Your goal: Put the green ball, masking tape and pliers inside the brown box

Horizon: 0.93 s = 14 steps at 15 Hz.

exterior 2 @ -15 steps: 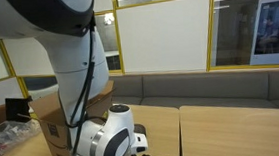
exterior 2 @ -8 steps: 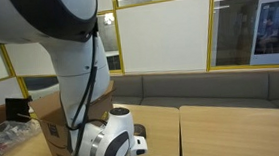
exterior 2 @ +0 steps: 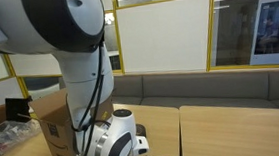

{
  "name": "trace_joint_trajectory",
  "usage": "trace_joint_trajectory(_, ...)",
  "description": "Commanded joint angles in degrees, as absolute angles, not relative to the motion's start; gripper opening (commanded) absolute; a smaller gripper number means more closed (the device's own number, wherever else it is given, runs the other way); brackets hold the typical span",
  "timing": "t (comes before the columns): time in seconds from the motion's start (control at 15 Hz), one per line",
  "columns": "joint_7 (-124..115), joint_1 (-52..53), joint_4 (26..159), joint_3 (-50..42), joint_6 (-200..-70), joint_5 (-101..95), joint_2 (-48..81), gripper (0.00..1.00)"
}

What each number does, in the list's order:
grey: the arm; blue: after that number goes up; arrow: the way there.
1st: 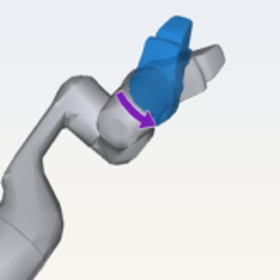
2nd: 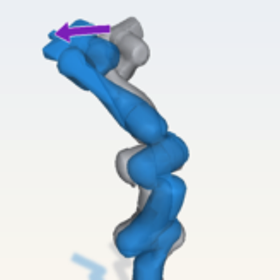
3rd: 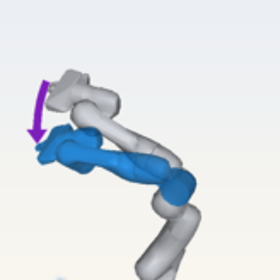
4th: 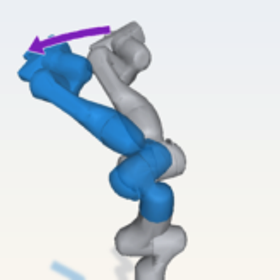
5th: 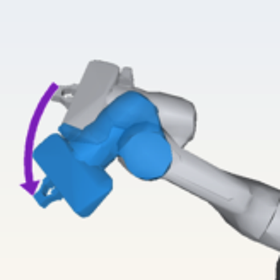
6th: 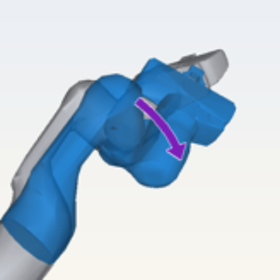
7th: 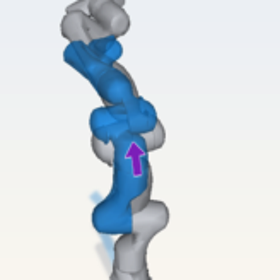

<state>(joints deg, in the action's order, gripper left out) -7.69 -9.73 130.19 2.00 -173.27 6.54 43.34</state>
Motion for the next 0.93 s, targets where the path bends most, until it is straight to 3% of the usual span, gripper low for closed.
trace_joint_trajectory(0.0, -5.72, -10.12, 128.06, 2.11, -172.25, 7.02, 44.39, 0.74)
trace_joint_trajectory(0.13, -5.55, -10.12, 128.05, 2.09, -172.18, 7.04, 44.16, 0.62)
trace_joint_trajectory(0.87, -4.71, -8.20, 131.69, -0.91, -167.31, 6.07, 34.39, 0.62)
